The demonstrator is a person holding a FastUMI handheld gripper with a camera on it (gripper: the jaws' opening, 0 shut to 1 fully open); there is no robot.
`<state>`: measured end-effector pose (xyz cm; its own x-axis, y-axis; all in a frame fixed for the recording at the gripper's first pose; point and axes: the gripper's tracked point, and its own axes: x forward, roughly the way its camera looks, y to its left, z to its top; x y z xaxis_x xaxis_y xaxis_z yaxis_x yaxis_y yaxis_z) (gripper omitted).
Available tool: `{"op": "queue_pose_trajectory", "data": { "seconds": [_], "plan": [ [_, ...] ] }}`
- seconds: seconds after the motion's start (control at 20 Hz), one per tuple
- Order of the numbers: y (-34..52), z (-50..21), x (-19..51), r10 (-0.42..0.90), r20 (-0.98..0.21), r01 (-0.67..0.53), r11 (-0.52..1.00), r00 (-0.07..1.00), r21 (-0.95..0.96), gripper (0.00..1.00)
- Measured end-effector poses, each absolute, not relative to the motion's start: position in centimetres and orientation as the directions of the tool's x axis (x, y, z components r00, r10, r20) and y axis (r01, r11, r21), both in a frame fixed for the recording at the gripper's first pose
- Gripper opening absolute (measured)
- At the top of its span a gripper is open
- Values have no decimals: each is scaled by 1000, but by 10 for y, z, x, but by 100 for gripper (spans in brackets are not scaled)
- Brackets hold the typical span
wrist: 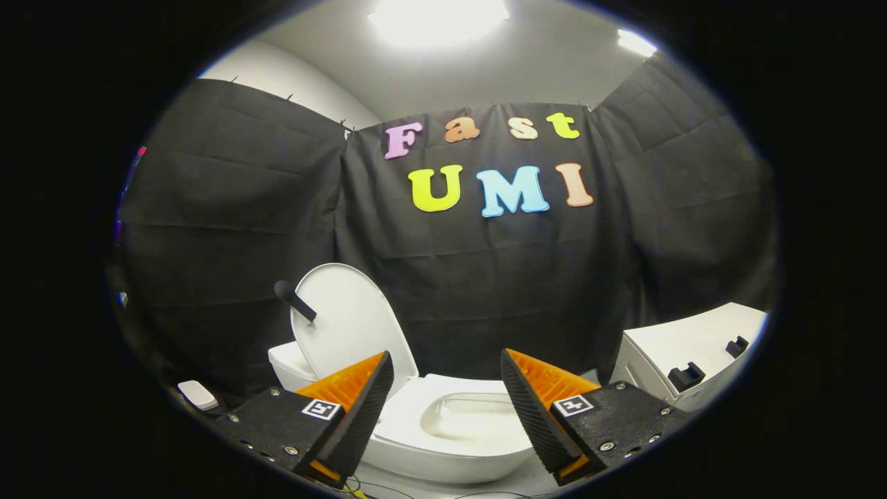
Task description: Open the toilet lid.
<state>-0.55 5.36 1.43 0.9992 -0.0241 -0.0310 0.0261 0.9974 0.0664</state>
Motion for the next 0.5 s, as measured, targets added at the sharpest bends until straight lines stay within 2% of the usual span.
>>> {"op": "queue_pose_trajectory", "data": {
  "seconds": [0.5],
  "plan": [
    [37, -10, -5, -65, -69, 69, 995, 996, 66, 96]
  ]
}}
